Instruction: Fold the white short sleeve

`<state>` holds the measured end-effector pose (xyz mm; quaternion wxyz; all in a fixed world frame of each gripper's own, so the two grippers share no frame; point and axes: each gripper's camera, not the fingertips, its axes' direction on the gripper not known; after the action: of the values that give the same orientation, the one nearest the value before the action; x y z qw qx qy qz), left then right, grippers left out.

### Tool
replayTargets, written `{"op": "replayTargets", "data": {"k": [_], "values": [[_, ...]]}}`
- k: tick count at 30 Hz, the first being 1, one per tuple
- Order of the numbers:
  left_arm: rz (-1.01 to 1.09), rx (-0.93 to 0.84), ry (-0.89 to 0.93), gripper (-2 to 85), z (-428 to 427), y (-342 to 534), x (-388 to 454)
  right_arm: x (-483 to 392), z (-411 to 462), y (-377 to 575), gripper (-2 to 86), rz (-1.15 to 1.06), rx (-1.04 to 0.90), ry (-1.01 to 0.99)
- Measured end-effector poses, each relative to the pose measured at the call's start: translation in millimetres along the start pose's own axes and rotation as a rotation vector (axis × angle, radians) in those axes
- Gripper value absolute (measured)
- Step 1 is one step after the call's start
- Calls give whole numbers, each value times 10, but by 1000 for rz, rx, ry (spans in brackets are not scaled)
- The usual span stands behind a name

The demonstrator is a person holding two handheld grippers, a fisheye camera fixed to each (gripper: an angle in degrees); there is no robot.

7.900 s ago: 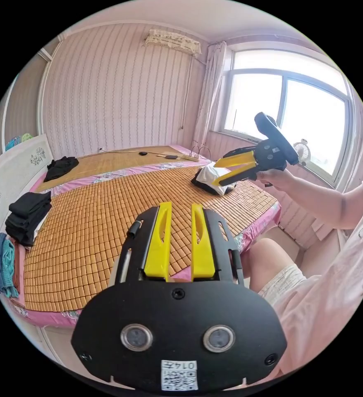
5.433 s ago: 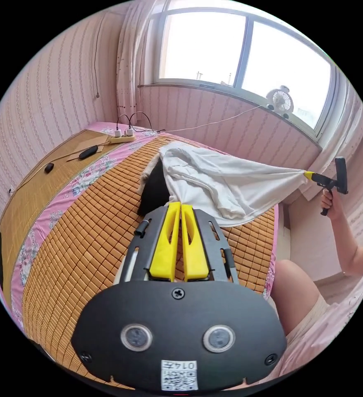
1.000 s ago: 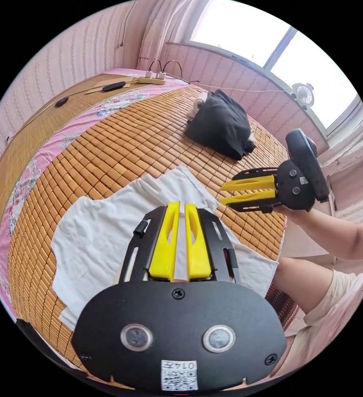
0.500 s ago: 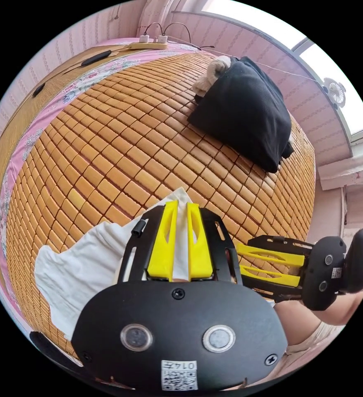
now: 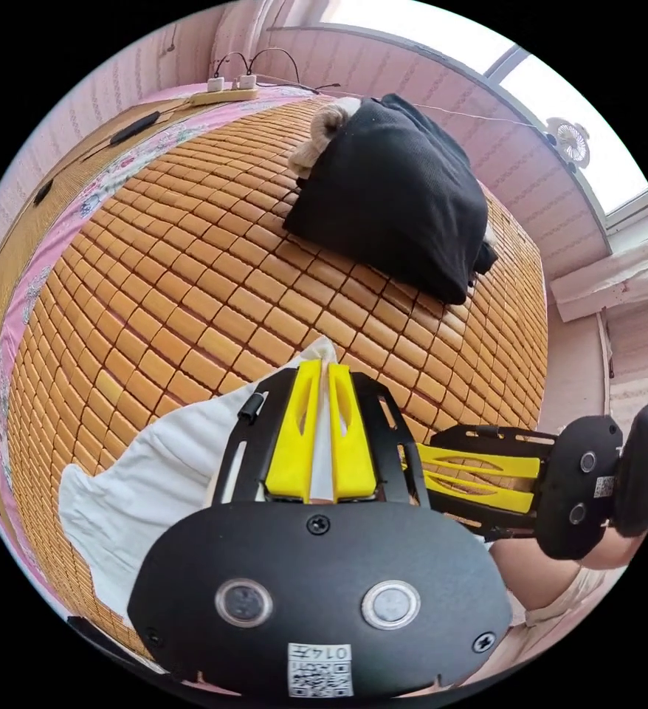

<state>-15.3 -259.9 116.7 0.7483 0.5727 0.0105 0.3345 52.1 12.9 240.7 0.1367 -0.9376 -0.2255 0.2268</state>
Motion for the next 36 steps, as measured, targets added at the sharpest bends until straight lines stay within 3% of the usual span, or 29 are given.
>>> {"op": "replayTargets", "data": {"k": [4, 10, 18, 23, 29, 36], "values": [[-55, 105, 0, 3, -413, 385, -144, -94, 64, -6, 9, -27, 1, 59], [-267, 191, 4, 6, -1056, 1690, -553, -191, 128, 37, 55, -50, -27, 83], [-787, 207, -163, 11, -1708, 4191, -1046, -730, -18, -45, 63, -172, 47, 2], [-1034, 252, -178, 14, -1824, 5370, -1218, -1980, 247, -592, 57, -480, 65, -94], [-1138, 334, -198, 33, -1878, 6106, -1484, -3697, 680, -1246, 54, -769, 75, -203], [-1164, 397, -94, 54, -1769, 6415, -1816, -4892, 1478, -1834, 72, -804, 19, -62]]}}
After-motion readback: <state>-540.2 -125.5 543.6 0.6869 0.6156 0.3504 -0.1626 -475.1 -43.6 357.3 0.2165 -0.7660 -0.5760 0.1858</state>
